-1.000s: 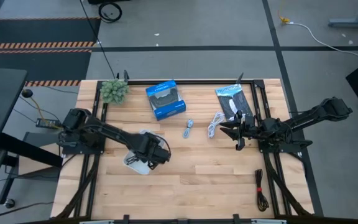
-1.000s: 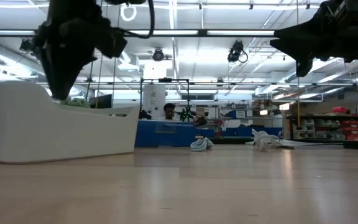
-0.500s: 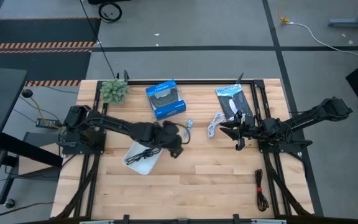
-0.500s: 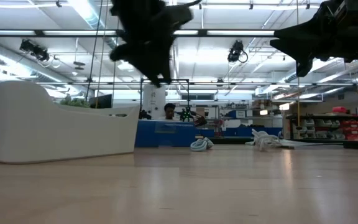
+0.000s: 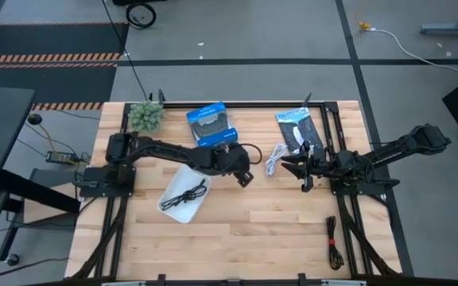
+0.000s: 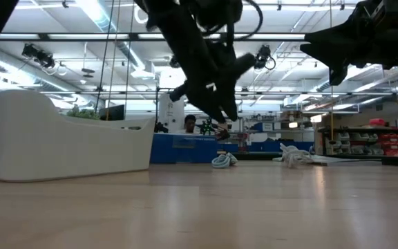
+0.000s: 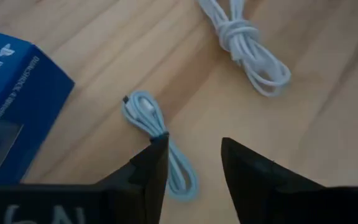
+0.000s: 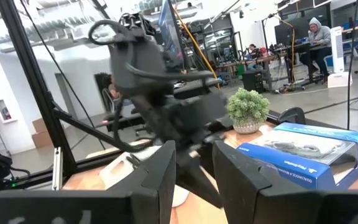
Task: Pick and place USB-C Cables
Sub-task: Put the blue charger cable into the white bin
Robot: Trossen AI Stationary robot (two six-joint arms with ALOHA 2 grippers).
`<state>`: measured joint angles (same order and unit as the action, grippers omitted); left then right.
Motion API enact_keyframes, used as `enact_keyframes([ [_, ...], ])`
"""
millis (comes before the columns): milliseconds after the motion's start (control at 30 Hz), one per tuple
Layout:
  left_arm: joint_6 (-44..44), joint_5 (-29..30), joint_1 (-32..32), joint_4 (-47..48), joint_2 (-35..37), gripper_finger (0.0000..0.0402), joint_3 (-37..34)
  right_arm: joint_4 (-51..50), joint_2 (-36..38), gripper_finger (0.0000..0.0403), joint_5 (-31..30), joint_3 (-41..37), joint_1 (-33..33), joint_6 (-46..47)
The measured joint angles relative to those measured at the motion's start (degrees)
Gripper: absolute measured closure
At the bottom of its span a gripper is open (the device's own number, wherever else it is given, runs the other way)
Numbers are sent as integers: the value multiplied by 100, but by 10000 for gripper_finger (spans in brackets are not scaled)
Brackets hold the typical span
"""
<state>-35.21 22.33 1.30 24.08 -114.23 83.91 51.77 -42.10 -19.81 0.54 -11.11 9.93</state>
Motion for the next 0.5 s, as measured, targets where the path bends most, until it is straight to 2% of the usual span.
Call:
enact_keyframes([
  [300,60,-58,-294,-103,-491,138,20,9,1,289,0,0,0,0],
  [400,58,-12,-354,-169,-671,129,20,3,0,289,0,0,0,0],
  [500,55,16,-387,-226,-849,135,20,2,-1,289,0,0,0,0],
])
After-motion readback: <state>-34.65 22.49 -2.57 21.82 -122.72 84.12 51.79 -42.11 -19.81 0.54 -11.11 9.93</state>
